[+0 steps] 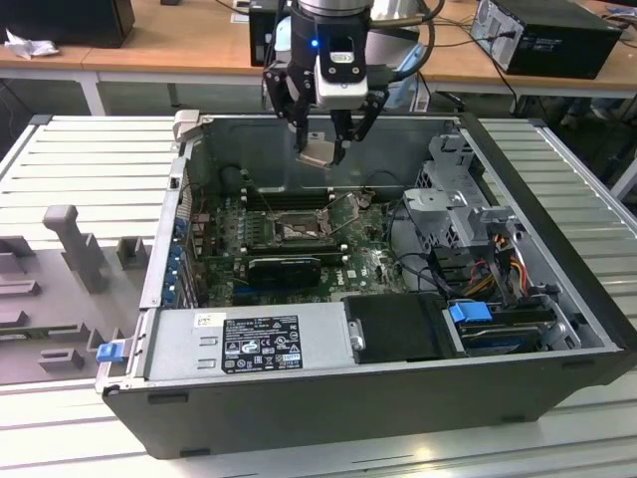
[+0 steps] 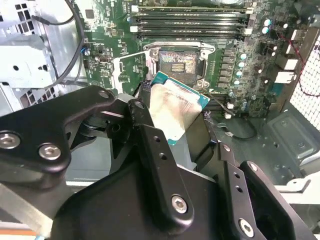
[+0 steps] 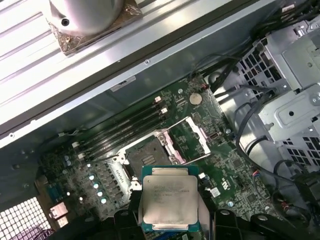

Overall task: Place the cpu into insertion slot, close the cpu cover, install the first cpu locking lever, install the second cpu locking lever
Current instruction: 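Place the cpu into insertion slot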

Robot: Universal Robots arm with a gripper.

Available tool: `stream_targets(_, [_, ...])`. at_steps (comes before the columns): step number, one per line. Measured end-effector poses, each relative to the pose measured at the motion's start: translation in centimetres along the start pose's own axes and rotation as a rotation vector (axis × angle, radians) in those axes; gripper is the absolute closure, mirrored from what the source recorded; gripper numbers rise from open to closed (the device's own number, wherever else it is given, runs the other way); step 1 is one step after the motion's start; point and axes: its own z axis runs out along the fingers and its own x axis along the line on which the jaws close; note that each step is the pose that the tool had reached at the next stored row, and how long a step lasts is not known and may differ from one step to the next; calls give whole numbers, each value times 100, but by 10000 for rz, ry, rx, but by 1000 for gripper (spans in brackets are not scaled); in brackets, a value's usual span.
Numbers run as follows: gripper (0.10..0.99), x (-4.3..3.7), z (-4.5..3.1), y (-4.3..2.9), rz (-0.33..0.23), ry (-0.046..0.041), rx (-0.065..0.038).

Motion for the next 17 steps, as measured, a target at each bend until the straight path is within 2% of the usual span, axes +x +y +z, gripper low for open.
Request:
stream_targets(4, [557,0,0,0,616,-53,-12])
stream_targets(14, [557,0,0,0,1469,-125,-28])
stream_targets(17, [557,0,0,0,1974,-169,-39])
